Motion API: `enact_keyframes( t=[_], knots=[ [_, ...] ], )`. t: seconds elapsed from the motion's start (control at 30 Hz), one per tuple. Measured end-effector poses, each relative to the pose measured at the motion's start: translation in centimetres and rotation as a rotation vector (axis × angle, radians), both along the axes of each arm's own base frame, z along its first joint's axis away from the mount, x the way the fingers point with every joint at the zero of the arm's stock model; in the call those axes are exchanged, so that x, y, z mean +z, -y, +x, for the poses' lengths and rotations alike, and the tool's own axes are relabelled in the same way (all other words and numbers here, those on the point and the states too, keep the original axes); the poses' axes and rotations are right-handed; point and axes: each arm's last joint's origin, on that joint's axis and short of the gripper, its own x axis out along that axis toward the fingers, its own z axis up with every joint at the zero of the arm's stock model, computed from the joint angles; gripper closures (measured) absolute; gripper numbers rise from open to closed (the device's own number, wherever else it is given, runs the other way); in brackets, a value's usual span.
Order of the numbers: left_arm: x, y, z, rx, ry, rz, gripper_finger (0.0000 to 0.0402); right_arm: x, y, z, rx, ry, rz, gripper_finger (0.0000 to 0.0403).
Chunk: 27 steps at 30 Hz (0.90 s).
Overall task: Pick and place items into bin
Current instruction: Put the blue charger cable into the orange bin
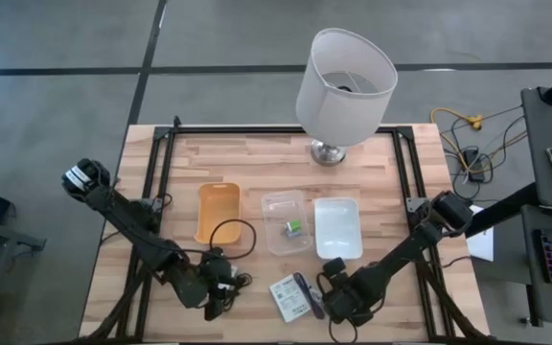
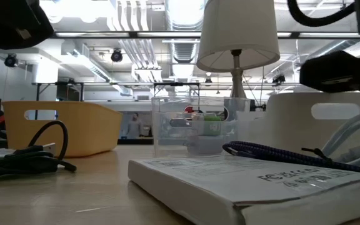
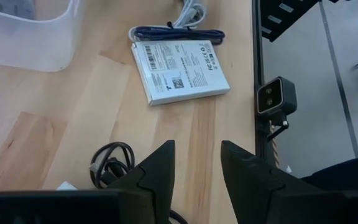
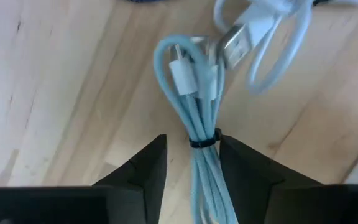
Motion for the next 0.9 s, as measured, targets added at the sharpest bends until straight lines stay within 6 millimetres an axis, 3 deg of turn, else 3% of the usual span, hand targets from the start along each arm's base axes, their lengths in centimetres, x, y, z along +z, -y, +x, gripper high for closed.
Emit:
enact_keyframes(
  t=[0.37,0.63,0.9],
  knots=[
    [-0.1,-0.1,0.0,0.000,-0.007,0.008,0.0288,-0.7,0.5,-1.0,-0.090,-0.036,-0.093,0.0264],
    [-0.1,-0.2,0.0,0.003,-0.014,0.012,0.0288,0.4,0.1,-1.5,-0.172,-0.024,-0.102,0.0265],
    [-0.1,-0.3,0.0,0.003,-0.018,0.015,0.0288,-0.6,-0.7,-2.4,-0.185,-0.106,-0.057,0.0294]
  ],
)
